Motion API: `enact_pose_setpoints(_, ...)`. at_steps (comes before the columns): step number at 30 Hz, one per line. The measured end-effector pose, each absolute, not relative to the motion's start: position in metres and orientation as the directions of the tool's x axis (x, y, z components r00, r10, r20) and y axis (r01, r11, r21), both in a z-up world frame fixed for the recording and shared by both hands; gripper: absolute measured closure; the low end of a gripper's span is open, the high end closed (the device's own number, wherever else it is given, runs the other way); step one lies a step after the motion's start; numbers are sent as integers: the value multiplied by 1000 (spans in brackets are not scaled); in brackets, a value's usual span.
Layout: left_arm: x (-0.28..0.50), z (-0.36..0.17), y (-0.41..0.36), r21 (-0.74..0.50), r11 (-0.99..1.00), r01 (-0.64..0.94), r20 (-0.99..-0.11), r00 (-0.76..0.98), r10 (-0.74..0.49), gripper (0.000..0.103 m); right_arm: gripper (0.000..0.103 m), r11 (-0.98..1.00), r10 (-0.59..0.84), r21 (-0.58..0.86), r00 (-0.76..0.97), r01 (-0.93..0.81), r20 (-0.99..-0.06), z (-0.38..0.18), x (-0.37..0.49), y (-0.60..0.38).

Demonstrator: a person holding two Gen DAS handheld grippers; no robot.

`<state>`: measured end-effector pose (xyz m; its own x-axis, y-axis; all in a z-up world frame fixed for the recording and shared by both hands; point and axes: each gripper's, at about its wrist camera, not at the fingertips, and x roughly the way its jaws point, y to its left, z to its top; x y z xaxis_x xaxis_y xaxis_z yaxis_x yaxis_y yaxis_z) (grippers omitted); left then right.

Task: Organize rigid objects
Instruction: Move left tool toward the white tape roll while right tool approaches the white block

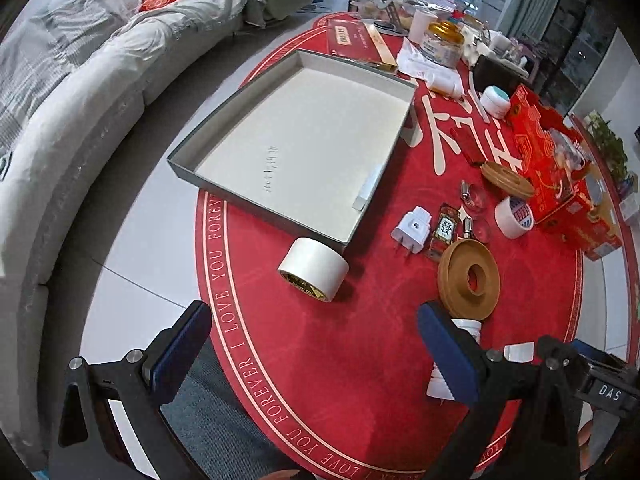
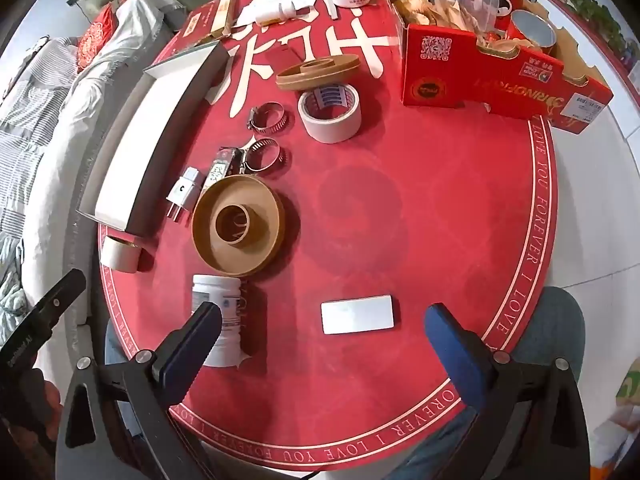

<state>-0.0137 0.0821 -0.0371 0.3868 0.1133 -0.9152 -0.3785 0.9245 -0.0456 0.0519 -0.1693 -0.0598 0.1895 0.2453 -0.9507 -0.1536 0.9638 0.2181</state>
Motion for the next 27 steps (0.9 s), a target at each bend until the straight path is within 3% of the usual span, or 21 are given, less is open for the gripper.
enact_pose_setpoints(27,-4,-58,82,22,935,-355,-943,303,137,0,1,972,217,202,126,-119,-968,-89,89,-152)
